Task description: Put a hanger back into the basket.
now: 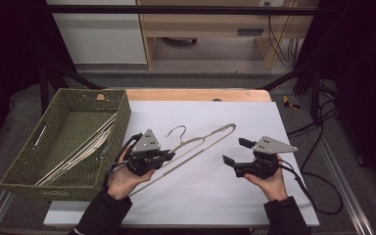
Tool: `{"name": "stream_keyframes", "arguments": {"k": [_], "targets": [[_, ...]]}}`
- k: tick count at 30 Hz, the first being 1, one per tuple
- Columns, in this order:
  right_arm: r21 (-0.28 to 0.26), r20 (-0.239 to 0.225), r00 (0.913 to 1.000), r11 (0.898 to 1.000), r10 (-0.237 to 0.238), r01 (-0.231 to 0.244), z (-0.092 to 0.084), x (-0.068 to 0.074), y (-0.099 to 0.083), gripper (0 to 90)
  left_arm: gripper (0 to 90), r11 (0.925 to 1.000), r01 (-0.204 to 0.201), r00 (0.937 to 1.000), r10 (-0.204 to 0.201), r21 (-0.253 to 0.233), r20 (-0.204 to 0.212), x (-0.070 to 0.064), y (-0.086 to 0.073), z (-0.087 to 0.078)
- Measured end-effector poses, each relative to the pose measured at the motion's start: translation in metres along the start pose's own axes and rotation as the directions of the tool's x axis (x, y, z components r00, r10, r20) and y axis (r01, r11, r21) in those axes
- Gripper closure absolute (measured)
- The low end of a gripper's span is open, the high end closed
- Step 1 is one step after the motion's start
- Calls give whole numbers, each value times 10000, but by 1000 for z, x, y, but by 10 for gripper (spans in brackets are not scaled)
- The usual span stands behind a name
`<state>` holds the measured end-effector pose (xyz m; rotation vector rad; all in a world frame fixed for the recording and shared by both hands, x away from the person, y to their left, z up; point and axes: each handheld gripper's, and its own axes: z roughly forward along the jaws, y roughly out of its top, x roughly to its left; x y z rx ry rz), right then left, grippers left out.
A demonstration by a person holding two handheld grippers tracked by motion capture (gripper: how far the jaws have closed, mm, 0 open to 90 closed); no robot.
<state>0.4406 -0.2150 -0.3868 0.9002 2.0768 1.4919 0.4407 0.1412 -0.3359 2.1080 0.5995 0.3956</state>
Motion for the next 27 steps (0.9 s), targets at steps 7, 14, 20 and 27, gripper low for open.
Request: {"name": "stream_keyframes", "arguments": {"k": [7,14,20,27], "targets": [[-187,709,9947,9971,749,-737,-12,-12,-9,80,865,9975,37,9989,-70,-708,-463,6,20,-34],[-149,970,9916,9963,854,-843,-14,-15,-13,65,865,9930,69,9981,-140,-1177,-592,18,39,-68],[-90,1025,9903,9956,937,-932,-15,-16,-14,63,865,9890,184,9943,-335,-1469,-1012,44,49,-107],[65,1065,9904,9959,887,-899,-14,-17,-16,57,865,9887,-37,9785,-273,-1499,-2046,71,48,-141]]}}
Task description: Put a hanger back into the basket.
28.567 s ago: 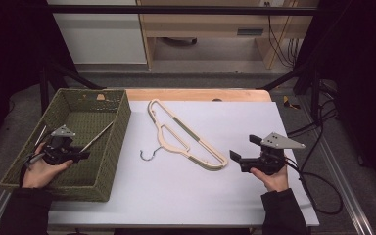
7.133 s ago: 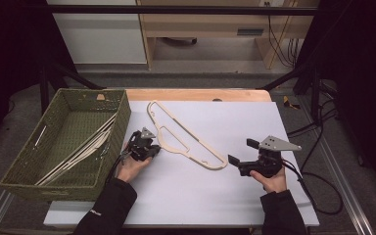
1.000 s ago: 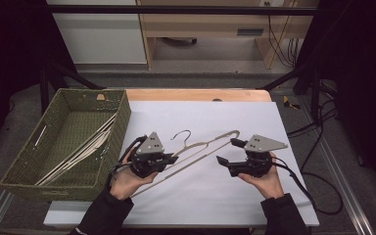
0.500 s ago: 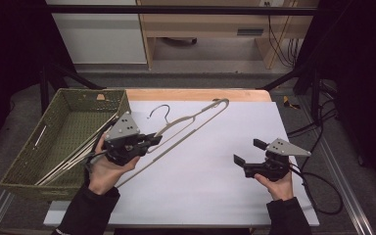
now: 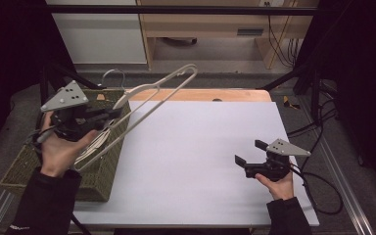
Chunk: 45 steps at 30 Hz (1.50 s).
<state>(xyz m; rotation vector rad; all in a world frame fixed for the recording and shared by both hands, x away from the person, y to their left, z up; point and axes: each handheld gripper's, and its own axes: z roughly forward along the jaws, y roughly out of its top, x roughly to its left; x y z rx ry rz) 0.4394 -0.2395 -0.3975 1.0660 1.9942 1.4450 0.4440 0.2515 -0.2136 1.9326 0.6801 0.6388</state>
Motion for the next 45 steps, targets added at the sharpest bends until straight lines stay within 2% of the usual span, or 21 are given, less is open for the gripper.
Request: {"name": "stream_keyframes", "arguments": {"k": [5,10,18,23,24,25,27,32,38,45], "targets": [[5,27,10000,10000,3,-3,0,0,0,55,865,9999,-87,9982,94,127,-597,20,-9,-9],[-5,66,9999,9999,107,-107,0,0,0,53,865,9986,-69,9946,121,516,-1027,40,-29,-10],[11,44,10000,10000,78,-78,1,0,0,45,864,9948,136,9911,-1,1006,-1328,72,-62,-14],[94,50,10000,10000,-11,10,2,0,-1,42,864,9931,402,9884,-233,1105,-1503,89,-80,-19],[103,58,10000,9999,-17,17,2,0,-1,42,865,9921,343,9878,-154,1205,-1548,93,-83,-20],[106,61,10000,9999,-18,17,2,0,-1,42,864,9923,461,9867,-273,1151,-1602,95,-87,-20],[111,60,10000,9999,-19,19,2,0,-1,42,864,9916,437,9829,-209,1217,-1827,101,-94,-21],[121,51,10000,9999,-65,64,2,0,-1,41,864,9881,722,9794,-444,1360,-1971,111,-110,-28],[205,37,9999,9997,-101,100,4,1,-2,37,865,9804,763,9729,-333,1815,-2288,118,-126,-32],[251,47,9999,9996,-142,140,5,1,-2,34,865,9707,832,9705,-276,2255,-2394,120,-146,-27]]}}
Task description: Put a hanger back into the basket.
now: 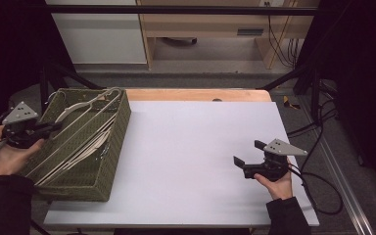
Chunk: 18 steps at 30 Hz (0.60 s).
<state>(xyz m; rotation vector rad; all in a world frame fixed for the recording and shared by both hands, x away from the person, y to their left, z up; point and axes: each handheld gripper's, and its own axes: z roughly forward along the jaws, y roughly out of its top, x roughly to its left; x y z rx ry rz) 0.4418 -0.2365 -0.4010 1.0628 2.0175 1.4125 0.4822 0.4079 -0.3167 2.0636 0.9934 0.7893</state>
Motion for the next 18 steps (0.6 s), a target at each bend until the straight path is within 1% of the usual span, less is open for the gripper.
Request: {"name": "stream_keyframes", "arguments": {"k": [2,3,5,6,7,9,11,13,14,15,16,17,18], "targets": [[5,-19,10000,10000,-10,10,1,0,0,34,865,9999,-1,10000,2,135,-28,-2,-6,6],[8,-23,10000,10000,-7,7,1,0,0,34,865,9997,-63,9999,65,222,-79,-3,-9,8],[12,-50,10000,10000,5,-5,1,0,0,34,865,9995,-29,10000,32,327,-92,-7,-17,16],[6,-35,10000,10000,-9,9,1,0,0,34,864,9992,-104,9997,112,399,-209,-8,-20,20],[3,-40,10000,10000,-9,9,1,0,0,34,865,9990,-33,9998,40,449,-173,-9,-23,24],[12,-49,10000,10000,-8,8,1,1,0,34,864,9984,-44,9997,58,565,-234,-11,-29,30],[17,-51,10000,10000,-24,24,1,1,0,34,864,9983,43,9998,-33,579,-183,-12,-35,35],[15,-51,10000,10000,-31,31,1,1,-1,35,865,9986,133,9998,-124,513,-184,-13,-39,37],[21,-35,10000,10000,-31,31,1,1,-1,35,864,9981,117,9998,-107,599,-181,-13,-40,37],[40,-44,10000,10000,-25,25,1,1,-1,34,863,9971,153,9999,-148,739,-71,-13,-41,37],[46,-48,10000,10000,-21,21,2,1,-1,35,860,9955,113,9999,-106,946,-86,-13,-41,38],[50,-62,10000,10000,-25,25,2,1,-1,35,857,9929,-27,9999,47,1192,-165,-14,-42,39],[54,-68,10000,10000,-30,30,2,1,-1,35,851,9916,26,10000,-14,1296,-89,-15,-43,40]]}}
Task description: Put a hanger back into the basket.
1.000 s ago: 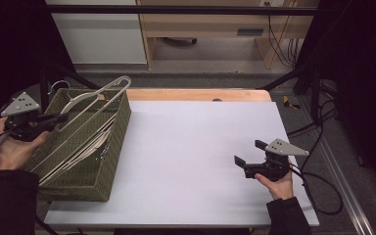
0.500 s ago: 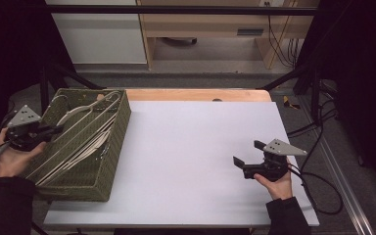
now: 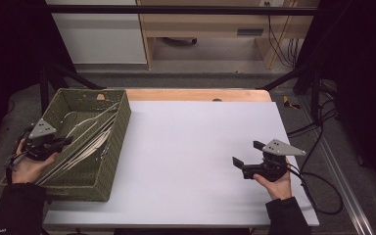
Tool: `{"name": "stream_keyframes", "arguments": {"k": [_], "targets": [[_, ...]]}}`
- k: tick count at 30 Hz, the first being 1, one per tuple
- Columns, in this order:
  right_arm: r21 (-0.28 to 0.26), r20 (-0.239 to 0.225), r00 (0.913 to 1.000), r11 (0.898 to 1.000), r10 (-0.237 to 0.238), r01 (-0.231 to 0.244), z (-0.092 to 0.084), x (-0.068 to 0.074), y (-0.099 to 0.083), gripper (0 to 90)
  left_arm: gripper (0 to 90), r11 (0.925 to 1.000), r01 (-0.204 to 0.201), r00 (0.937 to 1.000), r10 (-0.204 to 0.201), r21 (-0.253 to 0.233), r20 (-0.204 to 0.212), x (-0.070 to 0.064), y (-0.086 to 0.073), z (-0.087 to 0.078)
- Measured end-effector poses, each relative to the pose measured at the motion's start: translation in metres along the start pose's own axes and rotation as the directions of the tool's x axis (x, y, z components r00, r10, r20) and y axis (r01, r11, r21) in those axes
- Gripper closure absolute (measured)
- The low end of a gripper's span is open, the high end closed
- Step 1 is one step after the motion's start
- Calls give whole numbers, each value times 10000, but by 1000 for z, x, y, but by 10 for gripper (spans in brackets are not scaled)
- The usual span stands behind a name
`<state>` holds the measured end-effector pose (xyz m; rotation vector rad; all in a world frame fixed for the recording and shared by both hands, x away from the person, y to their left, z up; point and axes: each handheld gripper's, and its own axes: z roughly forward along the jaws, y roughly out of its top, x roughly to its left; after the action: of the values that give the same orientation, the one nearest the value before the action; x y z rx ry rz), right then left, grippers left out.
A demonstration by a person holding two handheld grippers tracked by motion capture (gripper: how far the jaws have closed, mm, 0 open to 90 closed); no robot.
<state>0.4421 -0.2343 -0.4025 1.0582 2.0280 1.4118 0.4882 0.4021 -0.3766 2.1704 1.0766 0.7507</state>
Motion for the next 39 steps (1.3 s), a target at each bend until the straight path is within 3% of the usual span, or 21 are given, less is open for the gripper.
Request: {"name": "stream_keyframes", "arguments": {"k": [3,4,6,8,9,11,12,14,16,18,21,23,27,31,33,39], "targets": [[-2,-12,10000,10000,11,-11,0,0,0,35,834,9995,128,9997,-134,302,194,-2,0,2],[3,-10,10000,10000,9,-9,0,0,0,35,823,9979,497,9968,-522,413,604,-4,1,4],[16,-45,10000,10000,17,-17,0,0,0,35,795,9965,331,9967,-386,763,717,-5,3,5],[-5,-49,10000,10000,1,-1,0,0,0,35,770,9941,462,9951,-543,980,821,-9,5,5],[-16,-55,10000,10000,2,-2,0,0,0,35,760,9955,411,9949,-487,854,886,-10,6,4],[-29,-85,10000,10000,-20,20,-1,0,0,36,701,9956,909,9858,-933,231,1398,-13,8,-1],[-29,-71,10000,10000,30,-30,-1,0,0,35,664,9955,944,9856,-951,117,1402,-14,9,-2],[-15,-65,10000,10000,16,-16,0,0,0,35,609,9905,1234,9808,-1124,-606,1595,-18,12,-10],[-18,-82,10000,10000,21,-22,0,1,0,36,540,9807,1501,9751,-1259,-1256,1823,-22,16,-18],[-49,-95,10000,10000,24,-24,-1,1,0,36,463,9649,1746,9692,-1333,-1962,2070,-28,20,-25],[-102,-112,9999,9999,52,-53,-2,0,1,35,349,9424,1899,9658,-1289,-2753,2248,-40,27,-32],[-147,-133,9999,9999,69,-71,-3,0,1,35,282,9270,2053,9608,-1299,-3138,2449,-49,31,-36],[-230,-205,9997,9997,90,-95,-4,0,1,33,180,9082,2063,9552,-1062,-3642,2762,-71,38,-39],[-336,-361,9993,9994,98,-110,-6,0,2,29,81,9034,2067,9508,-948,-3758,2951,-95,43,-36],[-413,-381,9991,9990,177,-192,-8,0,2,29,57,9047,2001,9513,-876,-3761,2956,-106,46,-33],[-658,-405,9990,9976,176,-202,-12,-2,4,27,48,9081,1826,9530,-693,-3768,2949,-122,48,-22]]}}
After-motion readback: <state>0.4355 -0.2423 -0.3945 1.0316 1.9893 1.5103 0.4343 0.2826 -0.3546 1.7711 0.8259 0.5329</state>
